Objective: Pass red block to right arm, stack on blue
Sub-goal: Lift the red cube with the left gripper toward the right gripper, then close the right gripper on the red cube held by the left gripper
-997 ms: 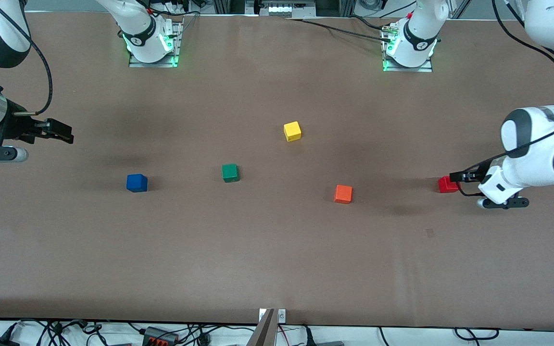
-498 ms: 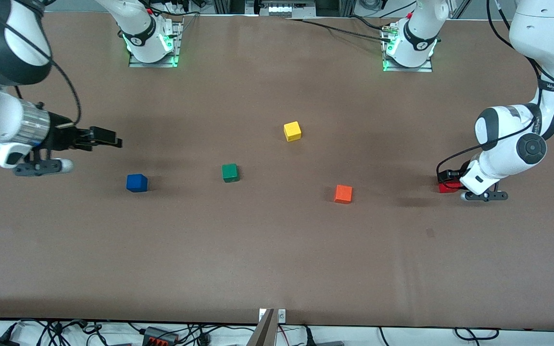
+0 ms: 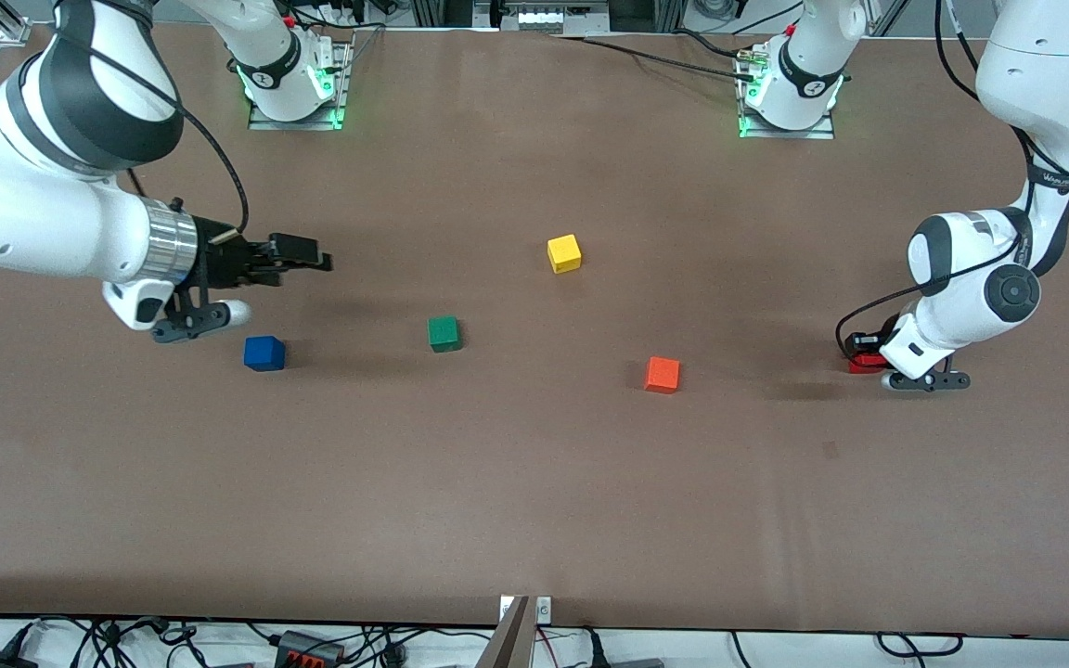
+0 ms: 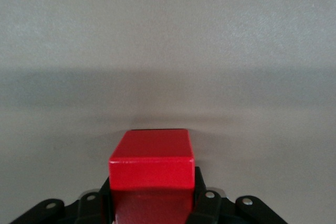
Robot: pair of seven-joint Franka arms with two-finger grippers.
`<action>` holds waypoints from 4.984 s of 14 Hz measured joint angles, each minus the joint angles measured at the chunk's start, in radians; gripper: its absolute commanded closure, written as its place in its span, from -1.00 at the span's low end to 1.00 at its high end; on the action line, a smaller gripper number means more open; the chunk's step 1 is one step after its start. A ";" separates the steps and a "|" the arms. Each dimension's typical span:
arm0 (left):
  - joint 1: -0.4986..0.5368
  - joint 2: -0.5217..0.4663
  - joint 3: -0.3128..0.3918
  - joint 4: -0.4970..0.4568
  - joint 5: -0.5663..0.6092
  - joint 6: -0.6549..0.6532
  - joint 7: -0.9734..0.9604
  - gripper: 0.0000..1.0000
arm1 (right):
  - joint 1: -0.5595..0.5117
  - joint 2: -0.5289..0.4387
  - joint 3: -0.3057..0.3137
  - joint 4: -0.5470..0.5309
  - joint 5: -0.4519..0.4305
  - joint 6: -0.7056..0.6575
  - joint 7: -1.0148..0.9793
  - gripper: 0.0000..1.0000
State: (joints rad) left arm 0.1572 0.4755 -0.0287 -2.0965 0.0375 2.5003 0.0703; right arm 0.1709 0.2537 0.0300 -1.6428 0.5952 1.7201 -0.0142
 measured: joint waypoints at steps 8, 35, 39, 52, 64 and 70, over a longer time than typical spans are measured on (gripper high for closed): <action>0.001 -0.138 -0.104 0.151 0.000 -0.309 0.149 0.81 | 0.115 0.122 0.001 0.007 0.438 0.223 -0.002 -1.00; -0.287 -0.019 -0.359 0.520 -1.384 -0.263 1.571 0.94 | 0.133 0.274 -0.018 0.008 1.029 0.053 -0.107 -1.00; -0.292 0.006 -0.357 0.518 -1.438 -0.246 1.623 0.95 | 0.053 0.274 -0.022 0.009 1.024 -0.090 -0.129 -1.00; -0.359 0.034 -0.357 0.516 -1.598 -0.167 1.766 0.95 | 0.103 0.328 -0.013 0.076 1.025 -0.031 -0.220 -1.00; -0.361 0.034 -0.357 0.516 -1.598 -0.158 1.779 0.95 | 0.164 0.392 -0.009 0.190 1.066 0.021 -0.097 -0.96; -0.363 0.034 -0.357 0.516 -1.598 -0.156 1.782 0.95 | 0.166 0.392 -0.009 0.191 1.066 0.017 -0.097 -0.85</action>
State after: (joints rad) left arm -0.2058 0.5094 -0.3859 -1.5805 -1.5606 2.3447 1.8524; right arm 0.3371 0.6457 0.0213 -1.4513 1.6613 1.7367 -0.1116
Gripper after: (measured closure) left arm 0.445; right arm 0.057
